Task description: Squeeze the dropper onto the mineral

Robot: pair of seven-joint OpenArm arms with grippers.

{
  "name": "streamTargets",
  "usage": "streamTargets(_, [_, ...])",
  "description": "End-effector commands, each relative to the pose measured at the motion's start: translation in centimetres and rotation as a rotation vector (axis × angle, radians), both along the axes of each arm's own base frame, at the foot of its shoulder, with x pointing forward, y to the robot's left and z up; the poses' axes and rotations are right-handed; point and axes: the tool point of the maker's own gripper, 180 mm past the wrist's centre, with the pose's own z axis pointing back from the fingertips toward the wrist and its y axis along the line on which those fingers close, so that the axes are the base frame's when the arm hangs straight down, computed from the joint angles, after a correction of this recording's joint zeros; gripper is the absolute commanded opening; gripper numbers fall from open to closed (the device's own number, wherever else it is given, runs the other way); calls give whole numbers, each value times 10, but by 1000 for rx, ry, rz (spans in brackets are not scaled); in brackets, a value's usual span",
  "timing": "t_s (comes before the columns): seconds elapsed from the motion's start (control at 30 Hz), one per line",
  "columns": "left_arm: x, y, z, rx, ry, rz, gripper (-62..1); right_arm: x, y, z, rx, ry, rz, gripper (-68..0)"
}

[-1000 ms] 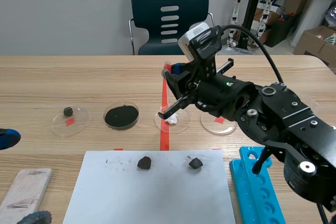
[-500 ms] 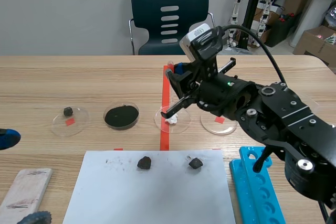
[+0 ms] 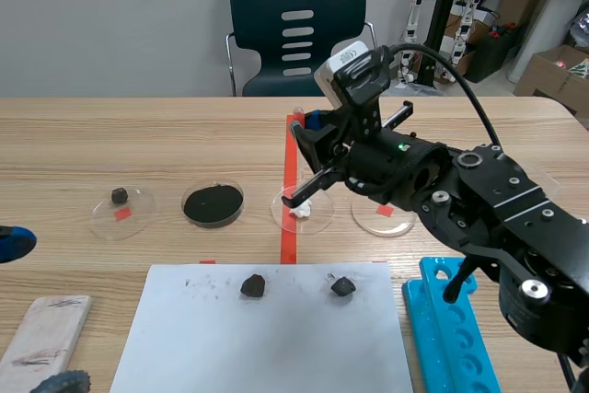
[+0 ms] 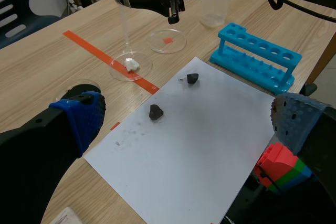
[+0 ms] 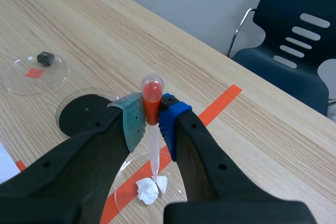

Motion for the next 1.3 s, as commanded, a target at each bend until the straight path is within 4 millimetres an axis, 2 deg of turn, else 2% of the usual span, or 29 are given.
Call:
streamTargets(0.0, [2,-2,8,-27,-22,3,14,7,-2,13,25,-36,-8,-625])
streamTargets(0.17, [2,-2,8,-27,-22,3,14,7,-2,13,25,-36,-8,-666])
streamTargets(1.27, [2,-2,8,-27,-22,3,14,8,-3,14,24,-37,-12,-665])
